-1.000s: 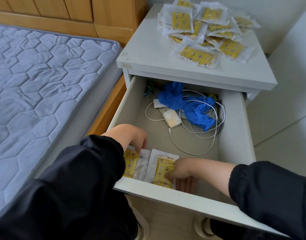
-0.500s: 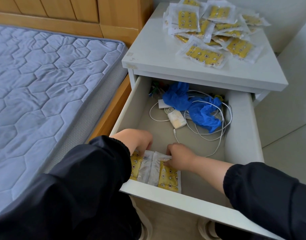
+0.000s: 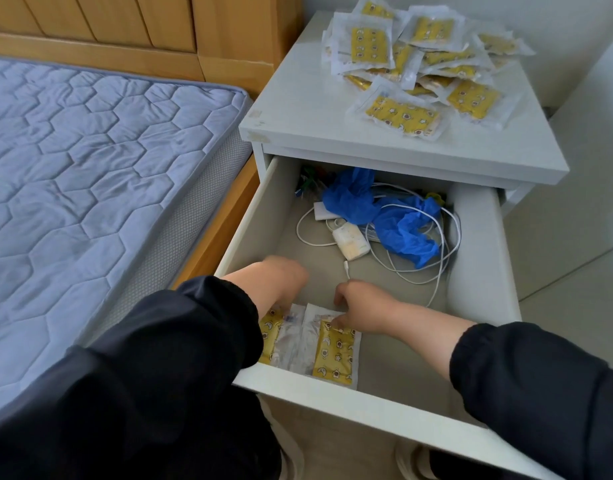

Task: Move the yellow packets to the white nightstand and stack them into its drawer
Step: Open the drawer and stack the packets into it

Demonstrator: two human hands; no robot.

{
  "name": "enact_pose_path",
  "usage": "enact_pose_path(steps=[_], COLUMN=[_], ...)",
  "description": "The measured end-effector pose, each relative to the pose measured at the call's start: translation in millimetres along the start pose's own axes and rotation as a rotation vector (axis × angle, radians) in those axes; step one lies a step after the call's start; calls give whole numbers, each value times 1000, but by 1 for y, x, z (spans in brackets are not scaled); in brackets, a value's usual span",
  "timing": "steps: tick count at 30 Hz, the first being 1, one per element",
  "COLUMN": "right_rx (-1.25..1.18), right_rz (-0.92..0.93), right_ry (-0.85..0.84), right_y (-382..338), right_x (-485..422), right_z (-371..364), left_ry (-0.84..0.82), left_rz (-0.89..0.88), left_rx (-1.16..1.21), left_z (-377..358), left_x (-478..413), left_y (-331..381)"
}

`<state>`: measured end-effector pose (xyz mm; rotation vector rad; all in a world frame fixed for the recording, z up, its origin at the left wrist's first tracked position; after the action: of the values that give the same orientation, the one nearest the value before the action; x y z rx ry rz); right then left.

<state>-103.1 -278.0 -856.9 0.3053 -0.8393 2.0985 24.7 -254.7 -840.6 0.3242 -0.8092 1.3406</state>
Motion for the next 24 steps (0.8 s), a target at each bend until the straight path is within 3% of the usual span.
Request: enact_pose_path(steps=[9,16,24], right_rx=[-94,-120,-206], right_rz=[-4,44,195], right_ry=[260,523,904], right_y=[3,8,11], right_x=[19,60,102], right_z=[62,134,224], left_ry=[266,647,1245], left_rz=[24,74,46], left_rx=[291,512,626], left_z=[42,109,196], left_x=[17,45,89], left_y=[-4,-6,-19])
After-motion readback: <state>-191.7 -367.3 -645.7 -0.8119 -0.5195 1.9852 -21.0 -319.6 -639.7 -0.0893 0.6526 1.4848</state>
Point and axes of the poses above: each hand's wrist, its own x-axis away from the middle knuckle, its own z-axis out of the back of the hand, y = z × x, the point moved 5 cm from there along -x, towards the middle knuckle, and after that the axes turned 8 degrees about -x, right-handed, at the moved point
